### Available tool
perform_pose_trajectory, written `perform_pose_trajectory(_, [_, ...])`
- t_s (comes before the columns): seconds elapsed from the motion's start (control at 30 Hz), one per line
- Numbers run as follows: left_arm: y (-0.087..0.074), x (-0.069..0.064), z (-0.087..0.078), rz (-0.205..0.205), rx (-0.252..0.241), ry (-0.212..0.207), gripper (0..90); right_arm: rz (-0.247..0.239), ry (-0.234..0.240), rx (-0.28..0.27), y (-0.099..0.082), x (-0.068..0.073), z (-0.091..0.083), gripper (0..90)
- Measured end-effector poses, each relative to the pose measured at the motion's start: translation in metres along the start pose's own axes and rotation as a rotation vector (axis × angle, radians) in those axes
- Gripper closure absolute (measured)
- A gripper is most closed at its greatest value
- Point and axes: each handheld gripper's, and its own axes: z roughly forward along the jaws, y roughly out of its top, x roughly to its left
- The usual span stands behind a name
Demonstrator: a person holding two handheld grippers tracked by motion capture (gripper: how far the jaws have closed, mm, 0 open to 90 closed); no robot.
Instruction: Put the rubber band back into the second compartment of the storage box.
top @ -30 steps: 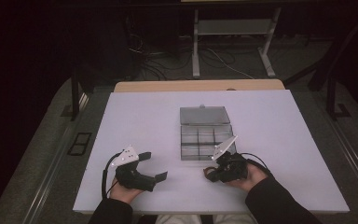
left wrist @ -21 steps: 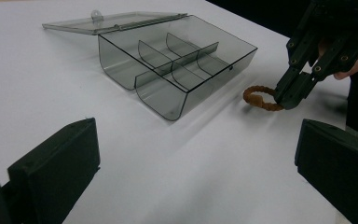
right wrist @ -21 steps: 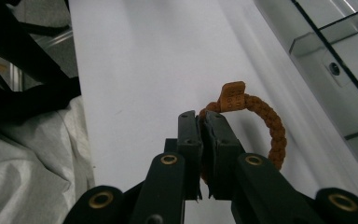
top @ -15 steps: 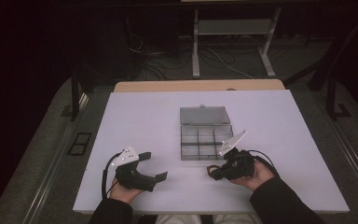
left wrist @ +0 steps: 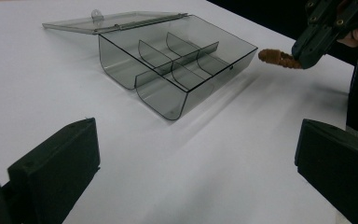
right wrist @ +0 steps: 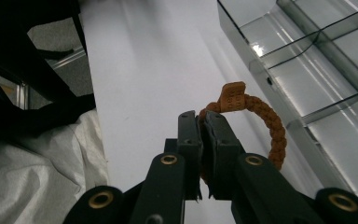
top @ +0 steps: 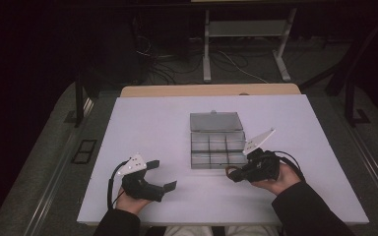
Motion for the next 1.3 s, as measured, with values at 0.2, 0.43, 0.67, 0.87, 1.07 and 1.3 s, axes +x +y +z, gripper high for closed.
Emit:
perform_pose_trajectory(0.2, [0.0, 0.0, 0.0, 0.004, 0.0, 0.0, 0.0, -0.005, -0.011, -0.006, 0.003, -0.001, -0.007, 84.0])
perform_pose_trajectory(0.43, [0.0, 0.001, 0.0, 0.004, 0.0, -0.001, 0.0, -0.009, -0.019, -0.006, 0.009, -0.004, -0.014, 84.0])
perform_pose_trajectory(0.67, [0.0, 0.001, 0.0, 0.003, 0.0, -0.002, 0.0, -0.019, -0.03, -0.015, 0.022, -0.006, -0.022, 84.0])
perform_pose_trajectory(0.87, [0.0, 0.001, 0.0, 0.002, -0.002, -0.002, 0.0, -0.03, -0.036, -0.016, 0.03, -0.01, -0.024, 84.0])
perform_pose_trajectory(1.07, [0.0, 0.001, 0.0, 0.002, -0.002, -0.003, 0.0, -0.043, -0.045, -0.01, 0.039, -0.013, -0.027, 84.0])
perform_pose_trajectory(1.3, [0.0, 0.001, 0.0, -0.001, -0.002, -0.004, 0.0, -0.034, -0.038, -0.02, 0.047, -0.022, -0.021, 84.0])
